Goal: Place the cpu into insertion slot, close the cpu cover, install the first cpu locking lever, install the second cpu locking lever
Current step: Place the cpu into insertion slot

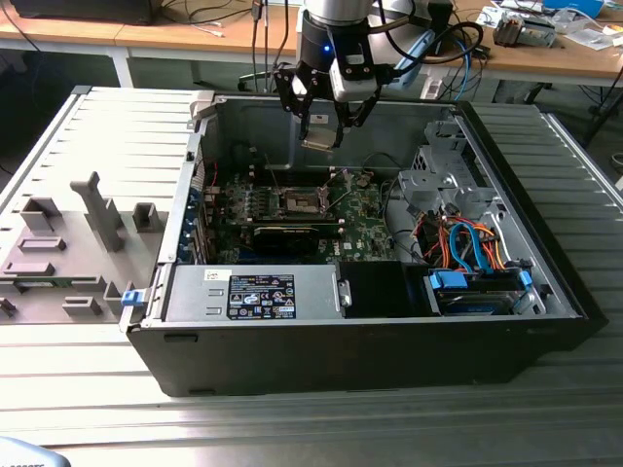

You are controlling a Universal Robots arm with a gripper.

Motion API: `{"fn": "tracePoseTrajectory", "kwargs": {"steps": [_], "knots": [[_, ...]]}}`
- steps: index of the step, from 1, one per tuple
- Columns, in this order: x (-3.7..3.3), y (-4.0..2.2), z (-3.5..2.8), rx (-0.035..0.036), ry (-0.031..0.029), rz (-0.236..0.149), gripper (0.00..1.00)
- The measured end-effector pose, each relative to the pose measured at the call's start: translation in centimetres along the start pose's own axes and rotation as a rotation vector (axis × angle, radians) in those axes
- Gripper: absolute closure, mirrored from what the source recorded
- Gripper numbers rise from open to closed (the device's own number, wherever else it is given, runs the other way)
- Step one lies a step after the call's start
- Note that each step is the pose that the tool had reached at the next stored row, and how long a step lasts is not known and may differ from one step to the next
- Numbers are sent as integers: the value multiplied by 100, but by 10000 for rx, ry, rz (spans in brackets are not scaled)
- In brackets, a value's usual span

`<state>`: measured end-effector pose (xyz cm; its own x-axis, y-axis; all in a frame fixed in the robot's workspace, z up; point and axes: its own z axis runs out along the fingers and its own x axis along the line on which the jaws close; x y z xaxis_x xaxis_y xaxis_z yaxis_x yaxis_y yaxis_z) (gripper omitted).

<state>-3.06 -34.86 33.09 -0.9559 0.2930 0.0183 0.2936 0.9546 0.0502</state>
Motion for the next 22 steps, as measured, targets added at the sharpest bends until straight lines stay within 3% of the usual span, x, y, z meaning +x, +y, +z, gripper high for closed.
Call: {"fn": "tracePoseTrajectory", "kwargs": {"steps": [22], "knots": [[0,0,0,-2,-7,141,45]]}}
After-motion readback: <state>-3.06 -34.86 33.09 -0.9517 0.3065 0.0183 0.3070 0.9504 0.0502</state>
